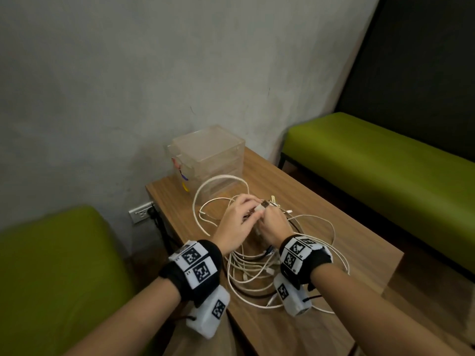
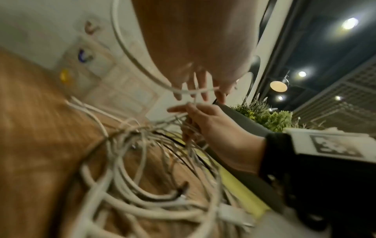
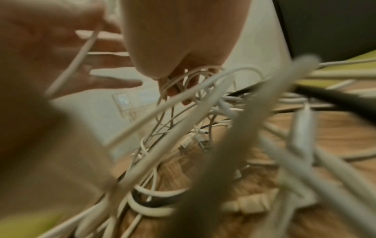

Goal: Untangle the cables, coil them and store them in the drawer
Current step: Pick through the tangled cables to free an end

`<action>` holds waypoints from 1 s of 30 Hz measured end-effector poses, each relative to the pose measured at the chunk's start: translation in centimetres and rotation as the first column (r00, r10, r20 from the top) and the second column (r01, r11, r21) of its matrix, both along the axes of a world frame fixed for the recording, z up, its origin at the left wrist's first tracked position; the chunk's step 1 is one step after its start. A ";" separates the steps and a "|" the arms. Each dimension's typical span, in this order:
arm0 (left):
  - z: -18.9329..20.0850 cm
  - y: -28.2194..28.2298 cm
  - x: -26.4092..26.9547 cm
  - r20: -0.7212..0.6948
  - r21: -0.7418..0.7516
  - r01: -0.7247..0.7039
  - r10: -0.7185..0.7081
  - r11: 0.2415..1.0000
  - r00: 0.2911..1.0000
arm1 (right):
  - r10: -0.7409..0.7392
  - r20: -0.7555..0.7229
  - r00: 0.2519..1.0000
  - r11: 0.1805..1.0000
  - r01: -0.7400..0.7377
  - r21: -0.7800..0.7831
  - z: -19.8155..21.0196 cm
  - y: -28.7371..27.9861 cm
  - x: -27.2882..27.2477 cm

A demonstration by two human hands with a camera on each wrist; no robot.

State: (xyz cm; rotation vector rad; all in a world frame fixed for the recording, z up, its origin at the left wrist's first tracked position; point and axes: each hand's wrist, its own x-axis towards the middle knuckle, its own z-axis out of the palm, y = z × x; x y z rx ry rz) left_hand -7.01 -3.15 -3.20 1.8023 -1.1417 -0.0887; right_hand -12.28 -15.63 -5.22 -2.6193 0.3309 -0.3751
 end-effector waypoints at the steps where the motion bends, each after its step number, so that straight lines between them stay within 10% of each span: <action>1: 0.1 -0.5 -0.3 -0.085 -0.071 -0.072 0.066 0.995 0.994 | -0.005 0.031 1.000 1.000 0.005 0.008 0.0 0.1 0.0; 5: 0.8 -2.0 -0.1 -0.523 -0.218 -0.182 0.043 0.959 0.851 | 0.013 0.086 0.996 0.990 -0.025 0.137 0.0 0.4 0.0; 14: 1.2 -3.1 1.3 -0.721 -0.372 -0.372 -0.013 0.850 0.692 | 0.272 0.121 0.955 0.952 -0.285 0.112 0.4 0.7 0.1; 24: 4.3 -0.1 2.4 -0.687 -0.439 -0.435 0.018 0.786 0.726 | 0.185 -0.140 0.973 0.976 -0.166 0.138 -1.5 -1.7 -0.7; 30: 11.6 2.8 5.0 -0.615 -0.652 -0.462 -0.064 0.601 0.786 | 0.064 -0.251 0.966 0.987 -0.025 0.156 -1.4 -2.5 -0.7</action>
